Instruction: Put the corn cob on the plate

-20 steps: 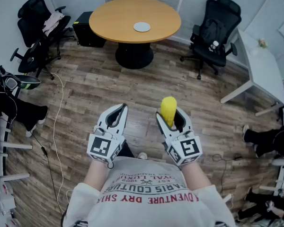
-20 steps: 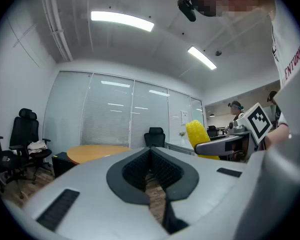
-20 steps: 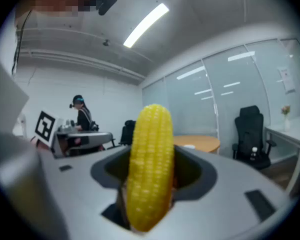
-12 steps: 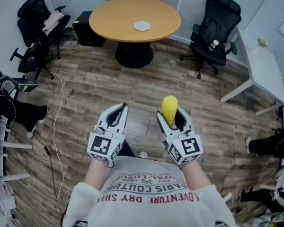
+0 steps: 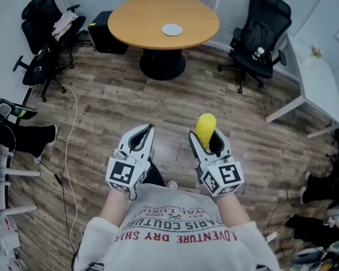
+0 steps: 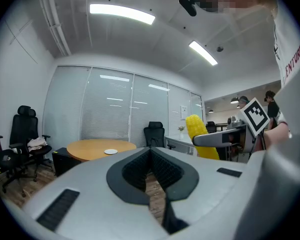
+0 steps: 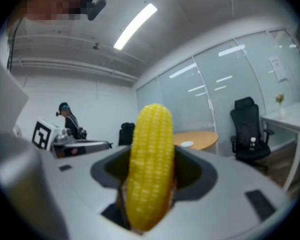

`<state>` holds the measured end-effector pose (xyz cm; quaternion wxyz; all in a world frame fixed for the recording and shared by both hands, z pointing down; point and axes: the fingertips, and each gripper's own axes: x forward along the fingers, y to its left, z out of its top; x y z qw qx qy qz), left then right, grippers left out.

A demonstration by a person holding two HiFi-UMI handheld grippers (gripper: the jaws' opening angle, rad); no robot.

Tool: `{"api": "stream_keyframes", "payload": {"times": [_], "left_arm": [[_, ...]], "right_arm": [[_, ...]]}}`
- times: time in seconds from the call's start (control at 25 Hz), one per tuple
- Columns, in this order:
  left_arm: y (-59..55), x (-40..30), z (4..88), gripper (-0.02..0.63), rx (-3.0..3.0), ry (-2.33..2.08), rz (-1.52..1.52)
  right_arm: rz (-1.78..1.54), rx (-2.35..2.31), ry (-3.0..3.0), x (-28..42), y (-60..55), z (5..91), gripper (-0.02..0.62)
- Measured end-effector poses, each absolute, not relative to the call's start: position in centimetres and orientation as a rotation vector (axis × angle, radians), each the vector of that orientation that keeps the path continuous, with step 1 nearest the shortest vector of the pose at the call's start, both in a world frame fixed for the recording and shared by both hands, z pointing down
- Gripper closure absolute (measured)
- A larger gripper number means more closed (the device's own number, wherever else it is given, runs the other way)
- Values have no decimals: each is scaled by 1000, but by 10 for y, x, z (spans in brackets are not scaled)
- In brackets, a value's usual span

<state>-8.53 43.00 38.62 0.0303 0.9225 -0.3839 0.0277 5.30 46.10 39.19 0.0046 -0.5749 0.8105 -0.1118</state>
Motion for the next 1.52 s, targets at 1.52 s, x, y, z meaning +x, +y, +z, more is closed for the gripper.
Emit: {"api": "stream_keyframes", "payload": {"times": [1.52], "left_arm": [[51,-156,386,572,2849,-1113,58]], "right_arm": [[-463,-1942,2469,4,102,410,327]]}}
